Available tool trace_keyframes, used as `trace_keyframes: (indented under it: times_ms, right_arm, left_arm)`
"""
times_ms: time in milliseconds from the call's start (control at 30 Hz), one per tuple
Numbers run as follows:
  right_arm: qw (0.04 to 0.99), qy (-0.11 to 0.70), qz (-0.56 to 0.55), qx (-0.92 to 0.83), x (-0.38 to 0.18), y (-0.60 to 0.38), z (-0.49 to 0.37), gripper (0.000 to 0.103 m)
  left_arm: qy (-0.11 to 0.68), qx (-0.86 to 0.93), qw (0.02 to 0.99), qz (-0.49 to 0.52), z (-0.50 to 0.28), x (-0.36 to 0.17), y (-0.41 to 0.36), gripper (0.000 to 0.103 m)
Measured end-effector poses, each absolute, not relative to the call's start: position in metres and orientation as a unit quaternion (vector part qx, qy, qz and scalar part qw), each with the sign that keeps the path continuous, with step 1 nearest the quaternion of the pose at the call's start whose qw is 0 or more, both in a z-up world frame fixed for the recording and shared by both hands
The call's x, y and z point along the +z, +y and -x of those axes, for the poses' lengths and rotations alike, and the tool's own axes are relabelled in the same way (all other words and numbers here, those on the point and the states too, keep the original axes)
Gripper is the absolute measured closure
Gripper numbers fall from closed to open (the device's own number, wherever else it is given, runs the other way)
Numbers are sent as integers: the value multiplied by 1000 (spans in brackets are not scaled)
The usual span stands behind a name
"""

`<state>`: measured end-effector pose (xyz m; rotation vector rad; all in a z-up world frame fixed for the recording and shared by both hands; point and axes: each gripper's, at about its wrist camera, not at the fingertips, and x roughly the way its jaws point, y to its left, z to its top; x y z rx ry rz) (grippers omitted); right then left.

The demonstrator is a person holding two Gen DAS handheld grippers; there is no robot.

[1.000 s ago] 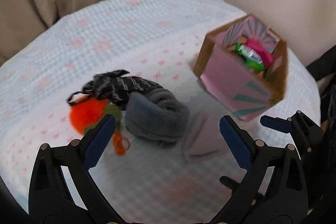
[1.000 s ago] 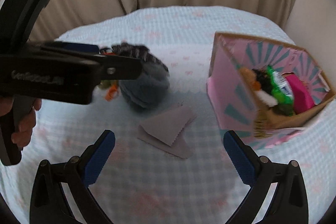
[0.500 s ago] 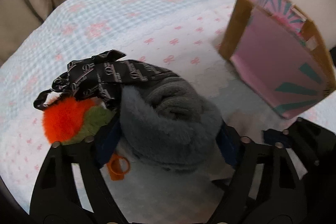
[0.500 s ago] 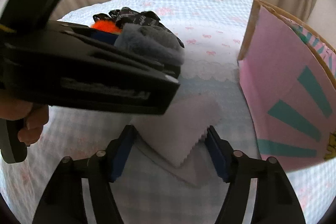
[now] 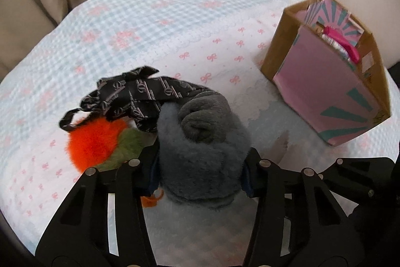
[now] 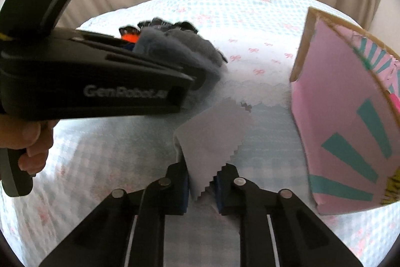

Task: Organize soft objects
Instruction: 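Grasp the grey fuzzy sock with the left tool while the right tool grasps the white cloth, then carry the sock with the left tool into the box while the right tool drops the cloth there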

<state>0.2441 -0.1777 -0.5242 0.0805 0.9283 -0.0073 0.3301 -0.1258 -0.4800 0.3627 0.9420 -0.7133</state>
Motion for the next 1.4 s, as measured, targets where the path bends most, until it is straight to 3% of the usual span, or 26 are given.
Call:
trace_keyframes:
  times_ms: [267,867,1067,1400]
  right_arm:
    - [899,436,-44,-16,-473,-188,-225,88]
    - [932,360,-40,-24,-269,-226,-159,88]
    - [936,349,-47,-19,-229,-279,-143,88]
    - [924,378,-55,0,-218,-398,-129,88]
  left_arm:
    - [432,-334,824,-153,-310,-426,-119,57]
    - [391,-305,863,-94,-232,-240,-125,57]
    - [400,-274,871,-77,-201,-215,-157,57]
    - [423,-233,874,-44,-173,-215,-260,57]
